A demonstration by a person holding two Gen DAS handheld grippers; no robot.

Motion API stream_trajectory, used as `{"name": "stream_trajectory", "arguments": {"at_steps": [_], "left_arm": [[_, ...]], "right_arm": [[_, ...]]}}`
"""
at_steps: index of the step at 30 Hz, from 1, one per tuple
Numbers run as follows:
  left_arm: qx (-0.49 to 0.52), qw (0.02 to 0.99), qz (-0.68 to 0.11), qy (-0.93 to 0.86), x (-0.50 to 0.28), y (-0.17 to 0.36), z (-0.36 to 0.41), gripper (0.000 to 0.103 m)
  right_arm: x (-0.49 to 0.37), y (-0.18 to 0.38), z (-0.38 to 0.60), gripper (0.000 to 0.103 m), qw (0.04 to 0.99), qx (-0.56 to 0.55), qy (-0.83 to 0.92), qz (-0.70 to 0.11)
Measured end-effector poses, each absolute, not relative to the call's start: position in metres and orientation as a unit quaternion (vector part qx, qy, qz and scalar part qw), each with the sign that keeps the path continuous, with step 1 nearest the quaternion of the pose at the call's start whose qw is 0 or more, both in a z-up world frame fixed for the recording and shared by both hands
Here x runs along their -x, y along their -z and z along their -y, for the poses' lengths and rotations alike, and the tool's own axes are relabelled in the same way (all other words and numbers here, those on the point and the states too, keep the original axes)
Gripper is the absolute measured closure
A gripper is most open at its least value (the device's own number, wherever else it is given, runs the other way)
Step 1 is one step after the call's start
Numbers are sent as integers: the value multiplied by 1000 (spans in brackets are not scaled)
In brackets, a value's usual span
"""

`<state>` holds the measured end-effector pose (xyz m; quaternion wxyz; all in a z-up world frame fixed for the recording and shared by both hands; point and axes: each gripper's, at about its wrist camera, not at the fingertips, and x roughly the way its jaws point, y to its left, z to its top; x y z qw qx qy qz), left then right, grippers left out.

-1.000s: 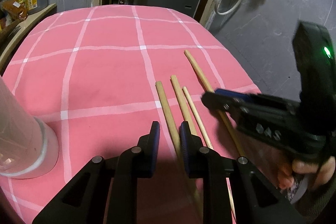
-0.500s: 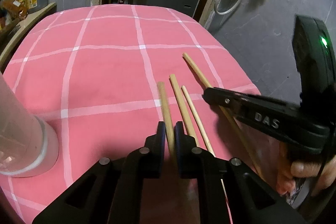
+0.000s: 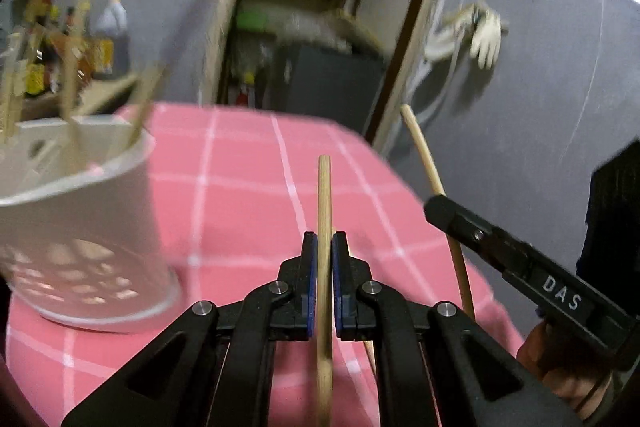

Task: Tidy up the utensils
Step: 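Lift both held chopsticks upright and carry them over the white holder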

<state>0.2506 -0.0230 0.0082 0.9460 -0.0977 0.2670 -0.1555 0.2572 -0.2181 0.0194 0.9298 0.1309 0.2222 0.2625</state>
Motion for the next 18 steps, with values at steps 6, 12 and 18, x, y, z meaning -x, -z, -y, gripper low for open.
{"name": "stream_trajectory", "arguments": {"at_steps": [6, 12, 18], "left_arm": [[127, 967, -174, 136, -222, -34, 1, 98], [138, 977, -108, 124, -208, -57, -18, 98], [146, 981, -63, 111, -197, -86, -56, 98]], "right_arm": [[-235, -42, 204, 98, 942, -127, -280, -137], [-224, -62, 188, 98, 944, -133, -292, -73], [-226, -83, 167, 98, 943, -136, -302, -31]]}}
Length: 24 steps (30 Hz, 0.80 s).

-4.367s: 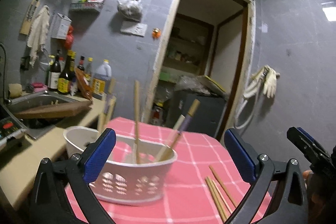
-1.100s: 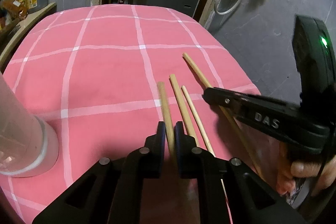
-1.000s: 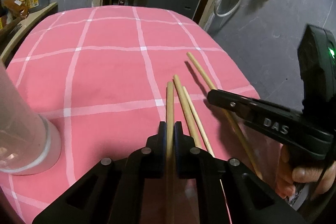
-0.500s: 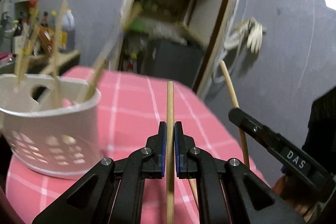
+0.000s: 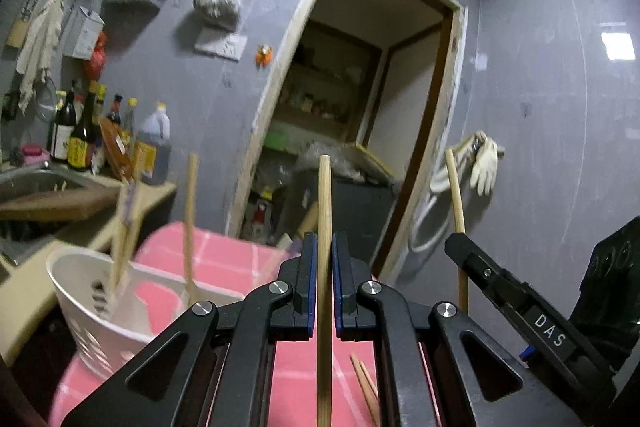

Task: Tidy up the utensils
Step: 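Lift both held chopsticks upright and carry them over the white holder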

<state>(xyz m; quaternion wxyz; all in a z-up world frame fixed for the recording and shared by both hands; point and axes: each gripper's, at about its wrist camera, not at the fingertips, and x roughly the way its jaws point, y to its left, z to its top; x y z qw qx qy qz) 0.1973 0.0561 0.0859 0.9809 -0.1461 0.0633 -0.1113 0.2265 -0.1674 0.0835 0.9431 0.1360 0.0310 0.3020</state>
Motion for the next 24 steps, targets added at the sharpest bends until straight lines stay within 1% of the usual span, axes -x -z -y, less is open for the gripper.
{"name": "stream_trajectory", "arguments": {"at_steps": [8, 11, 15, 20, 24], "left_arm": [[185, 979, -34, 73, -211, -112, -133, 98], [211, 974, -38, 67, -224, -117, -162, 98], [224, 973, -22, 44, -232, -119, -188, 98], [240, 971, -6, 14, -245, -114, -218, 98], [262, 965, -1, -4, -251, -109, -236, 98]], "right_arm": [[-245, -111, 117, 98, 921, -155, -356, 22], [-252, -117, 97, 98, 911, -168, -373, 47], [-260, -118, 76, 98, 905, -169, -384, 71], [-267, -109, 66, 98, 915, -176, -348, 104], [-274, -99, 67, 98, 920, -193, -325, 104]]}}
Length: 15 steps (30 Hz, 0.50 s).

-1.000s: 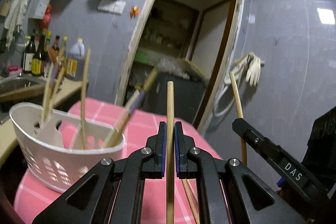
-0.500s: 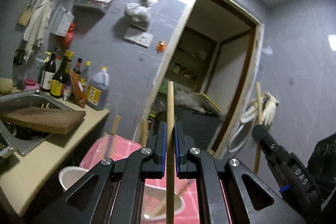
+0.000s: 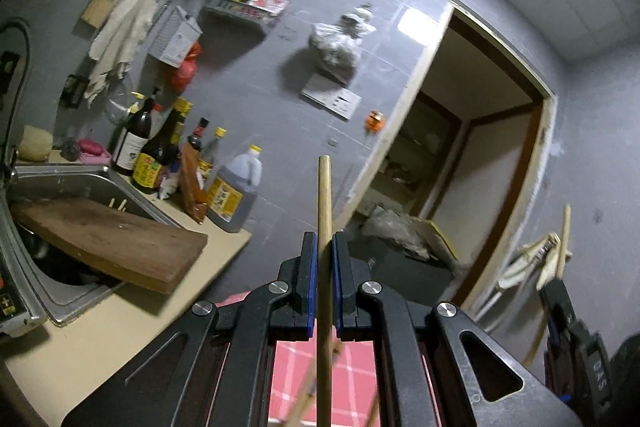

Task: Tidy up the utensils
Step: 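Lift both held chopsticks upright and carry them over the white holder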

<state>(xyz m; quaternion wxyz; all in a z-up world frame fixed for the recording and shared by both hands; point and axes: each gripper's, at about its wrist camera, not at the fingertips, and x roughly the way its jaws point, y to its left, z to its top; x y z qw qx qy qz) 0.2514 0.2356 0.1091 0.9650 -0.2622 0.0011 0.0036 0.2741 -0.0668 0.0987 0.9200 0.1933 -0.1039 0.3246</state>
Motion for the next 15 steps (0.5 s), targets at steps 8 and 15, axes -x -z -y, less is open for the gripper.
{"name": "stream_trajectory", "arguments": {"at_steps": [8, 15], "left_arm": [[257, 966, 23, -37, -253, -111, -256, 98], [258, 965, 28, -44, -257, -106, -258, 98]], "right_arm": [[-287, -85, 66, 98, 923, -197, -322, 82], [-288, -82, 63, 98, 924, -190, -322, 81]]}}
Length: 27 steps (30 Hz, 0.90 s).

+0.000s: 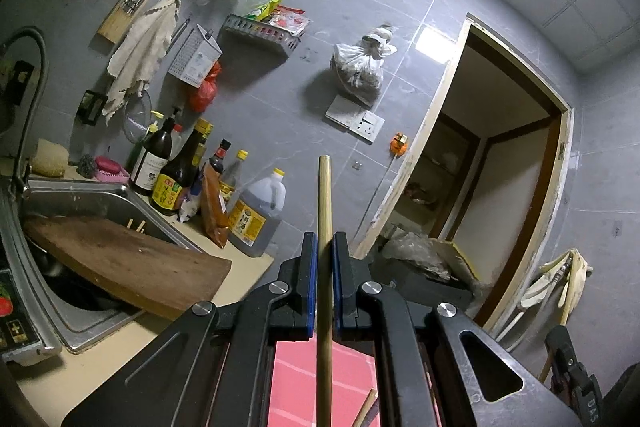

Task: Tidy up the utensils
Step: 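Lift both held chopsticks upright and carry them over the white holder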

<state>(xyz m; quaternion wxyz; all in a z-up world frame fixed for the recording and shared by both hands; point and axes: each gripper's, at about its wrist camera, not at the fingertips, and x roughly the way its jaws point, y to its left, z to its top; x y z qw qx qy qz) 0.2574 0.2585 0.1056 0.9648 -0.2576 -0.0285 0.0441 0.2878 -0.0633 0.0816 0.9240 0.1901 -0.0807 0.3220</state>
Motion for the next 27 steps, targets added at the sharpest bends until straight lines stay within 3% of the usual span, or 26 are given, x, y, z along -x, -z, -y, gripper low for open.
{"name": "stream_trajectory", "arguments": {"at_steps": [27], "left_arm": [[210, 972, 64, -89, -245, -94, -237, 98]], "right_arm": [[-293, -65, 48, 97, 929, -167, -328, 44]]}}
